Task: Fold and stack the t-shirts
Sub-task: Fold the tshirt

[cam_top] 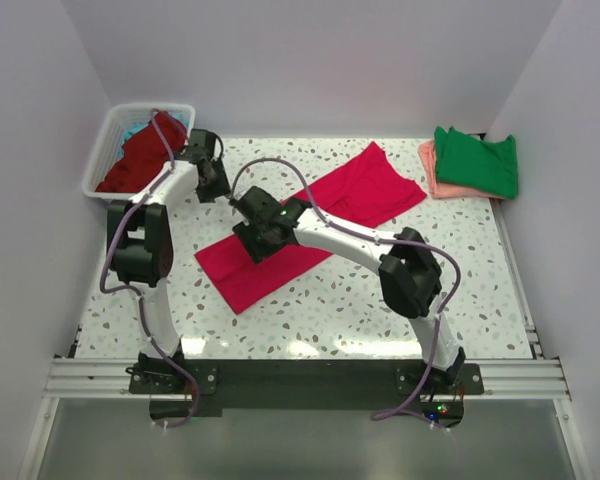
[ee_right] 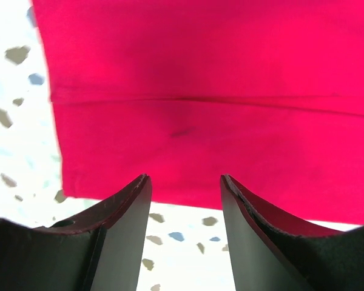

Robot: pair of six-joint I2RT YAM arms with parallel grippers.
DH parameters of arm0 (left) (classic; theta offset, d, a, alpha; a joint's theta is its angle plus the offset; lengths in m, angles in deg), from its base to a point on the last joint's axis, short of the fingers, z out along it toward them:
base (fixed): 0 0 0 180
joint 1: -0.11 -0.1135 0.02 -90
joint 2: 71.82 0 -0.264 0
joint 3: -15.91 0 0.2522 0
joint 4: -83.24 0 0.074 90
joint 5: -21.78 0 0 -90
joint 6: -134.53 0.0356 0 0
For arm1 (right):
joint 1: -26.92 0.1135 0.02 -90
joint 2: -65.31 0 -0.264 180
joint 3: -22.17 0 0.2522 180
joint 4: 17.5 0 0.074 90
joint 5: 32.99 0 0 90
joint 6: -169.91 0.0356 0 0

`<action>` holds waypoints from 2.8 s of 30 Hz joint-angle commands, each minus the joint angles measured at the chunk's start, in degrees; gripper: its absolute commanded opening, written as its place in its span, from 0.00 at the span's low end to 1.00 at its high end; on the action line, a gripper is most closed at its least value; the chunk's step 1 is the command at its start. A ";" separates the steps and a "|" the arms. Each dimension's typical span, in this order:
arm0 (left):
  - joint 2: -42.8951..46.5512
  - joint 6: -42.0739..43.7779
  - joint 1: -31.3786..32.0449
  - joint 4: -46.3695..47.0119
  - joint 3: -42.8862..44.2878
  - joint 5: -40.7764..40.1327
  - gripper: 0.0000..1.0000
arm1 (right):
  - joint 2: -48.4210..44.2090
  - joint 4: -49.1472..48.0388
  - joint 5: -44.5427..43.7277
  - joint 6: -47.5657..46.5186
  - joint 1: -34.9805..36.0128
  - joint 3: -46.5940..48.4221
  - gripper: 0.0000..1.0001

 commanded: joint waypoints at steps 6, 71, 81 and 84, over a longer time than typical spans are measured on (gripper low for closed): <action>-2.53 2.39 -1.55 -2.21 4.93 2.67 0.47 | 7.14 2.78 5.23 -3.57 3.35 4.72 0.53; -28.54 0.63 25.60 23.38 34.54 34.40 0.63 | -22.19 5.33 -5.04 14.35 8.36 -39.58 0.50; -33.55 5.03 28.77 18.70 37.63 24.03 0.66 | -31.78 5.68 -10.32 18.93 8.36 -44.68 0.52; -35.04 5.38 28.77 18.70 39.20 20.78 0.67 | -33.36 5.94 -10.41 19.54 8.54 -45.73 0.52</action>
